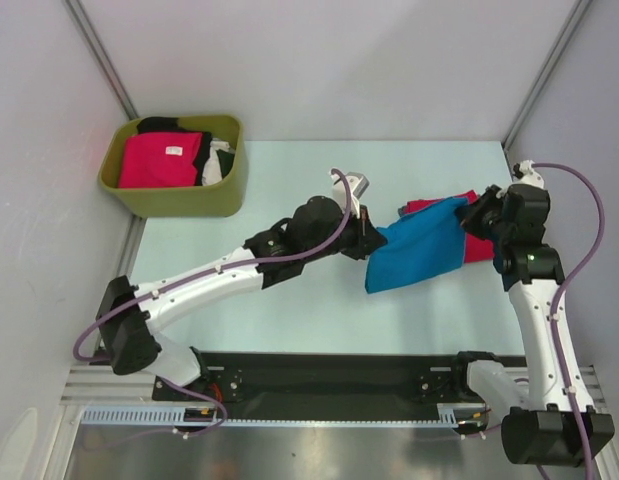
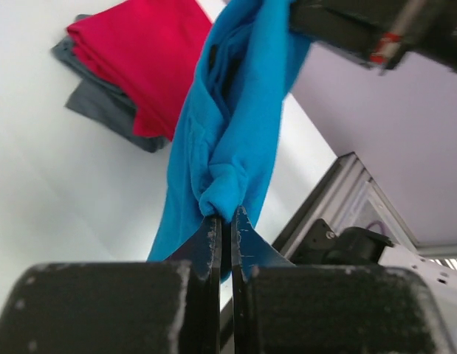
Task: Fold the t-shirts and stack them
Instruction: Neatly place the folded tshirt to the corner
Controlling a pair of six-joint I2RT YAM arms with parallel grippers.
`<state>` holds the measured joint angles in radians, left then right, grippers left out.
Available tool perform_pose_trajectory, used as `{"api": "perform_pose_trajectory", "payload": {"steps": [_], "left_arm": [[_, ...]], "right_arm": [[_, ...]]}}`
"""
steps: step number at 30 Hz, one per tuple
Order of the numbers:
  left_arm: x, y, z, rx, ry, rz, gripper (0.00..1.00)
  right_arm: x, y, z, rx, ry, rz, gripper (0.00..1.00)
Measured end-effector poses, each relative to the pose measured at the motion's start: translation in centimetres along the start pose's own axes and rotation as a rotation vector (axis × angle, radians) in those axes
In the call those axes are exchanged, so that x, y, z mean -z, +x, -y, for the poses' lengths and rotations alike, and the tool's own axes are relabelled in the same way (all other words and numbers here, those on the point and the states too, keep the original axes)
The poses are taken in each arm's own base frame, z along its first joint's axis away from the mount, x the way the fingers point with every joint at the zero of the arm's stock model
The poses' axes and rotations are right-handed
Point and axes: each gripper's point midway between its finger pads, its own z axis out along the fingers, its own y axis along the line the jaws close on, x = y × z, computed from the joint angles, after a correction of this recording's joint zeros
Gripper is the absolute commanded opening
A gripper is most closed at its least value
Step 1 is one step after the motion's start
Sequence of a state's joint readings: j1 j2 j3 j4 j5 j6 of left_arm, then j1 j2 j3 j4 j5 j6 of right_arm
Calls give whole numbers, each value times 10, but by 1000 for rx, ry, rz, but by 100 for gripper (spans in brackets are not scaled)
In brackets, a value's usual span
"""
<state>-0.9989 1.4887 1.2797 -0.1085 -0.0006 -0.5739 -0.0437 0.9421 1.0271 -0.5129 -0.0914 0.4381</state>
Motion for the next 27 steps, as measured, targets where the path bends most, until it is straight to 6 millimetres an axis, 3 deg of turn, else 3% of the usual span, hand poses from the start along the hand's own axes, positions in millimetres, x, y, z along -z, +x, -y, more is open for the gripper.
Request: {"api": "perform_pose_trajectory", "payload": {"steps": [4,7,16,21,27], "left_arm": [[1,-3,13,-6,31,11,0],[-11,-8,17,-5,40,20,0],[-74,12,30,-10,78,14,0],[-117,18,41,1,110,33,0],[-150,14,61,4,144,49,0]], "right_arm": [[-2,8,18,-14,66,-37,0],[-4,6,35,-29,134,-31,0],[-4,-23,100,-115,330,70,0],[-14,-28,148,-224,392,66,0],[-31,-26,179,-277,432,34,0]]}}
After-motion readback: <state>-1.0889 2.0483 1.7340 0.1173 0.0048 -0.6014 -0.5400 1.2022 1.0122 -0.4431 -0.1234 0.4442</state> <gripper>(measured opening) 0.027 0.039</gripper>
